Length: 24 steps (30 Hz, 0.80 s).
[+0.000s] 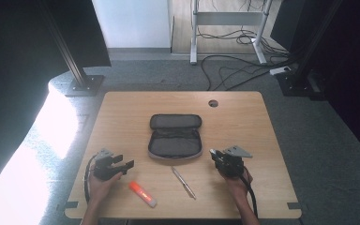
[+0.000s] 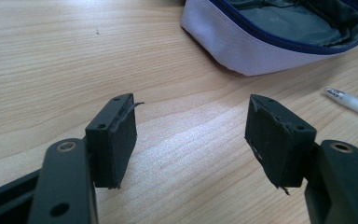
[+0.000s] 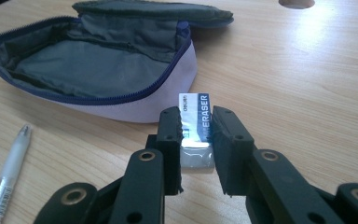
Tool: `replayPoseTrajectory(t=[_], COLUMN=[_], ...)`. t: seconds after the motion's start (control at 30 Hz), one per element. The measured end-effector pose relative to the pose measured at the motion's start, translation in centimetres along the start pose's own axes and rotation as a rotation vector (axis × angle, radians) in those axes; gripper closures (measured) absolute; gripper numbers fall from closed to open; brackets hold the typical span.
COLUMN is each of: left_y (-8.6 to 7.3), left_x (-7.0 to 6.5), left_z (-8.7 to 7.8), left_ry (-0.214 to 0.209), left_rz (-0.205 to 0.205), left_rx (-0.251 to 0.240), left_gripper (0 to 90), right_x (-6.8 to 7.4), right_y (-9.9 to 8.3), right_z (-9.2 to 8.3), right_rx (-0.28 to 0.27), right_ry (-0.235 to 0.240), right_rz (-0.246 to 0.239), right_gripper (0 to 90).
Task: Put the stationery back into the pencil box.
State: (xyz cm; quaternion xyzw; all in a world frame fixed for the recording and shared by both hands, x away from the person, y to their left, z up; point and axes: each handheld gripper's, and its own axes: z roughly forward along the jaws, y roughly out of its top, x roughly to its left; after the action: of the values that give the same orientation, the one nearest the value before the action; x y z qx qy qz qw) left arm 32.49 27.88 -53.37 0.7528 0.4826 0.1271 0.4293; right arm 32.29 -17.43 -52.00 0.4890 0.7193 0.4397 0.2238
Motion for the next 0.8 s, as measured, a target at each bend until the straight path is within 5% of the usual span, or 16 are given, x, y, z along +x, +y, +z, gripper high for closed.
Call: replayPoseTrajectory(t=[0.4,0.8], left_y=[-0.1,0.0], left_x=[0.0,-0.2], left_z=[0.1,0.1], left_ry=[0.003,-0.004], left_rz=[-0.004,-0.001], left_rx=[0.012,0.006], left_gripper=[34.2,34.3], right_x=[-0.1,1.0], right_y=[1.1,2.2], right_z=[-1.0,-0.2], right_rx=[-0.045,-0.054], right_ry=[-0.001,0.036], right_rz=[0.011,0.010], right_gripper=[72.5,72.5])
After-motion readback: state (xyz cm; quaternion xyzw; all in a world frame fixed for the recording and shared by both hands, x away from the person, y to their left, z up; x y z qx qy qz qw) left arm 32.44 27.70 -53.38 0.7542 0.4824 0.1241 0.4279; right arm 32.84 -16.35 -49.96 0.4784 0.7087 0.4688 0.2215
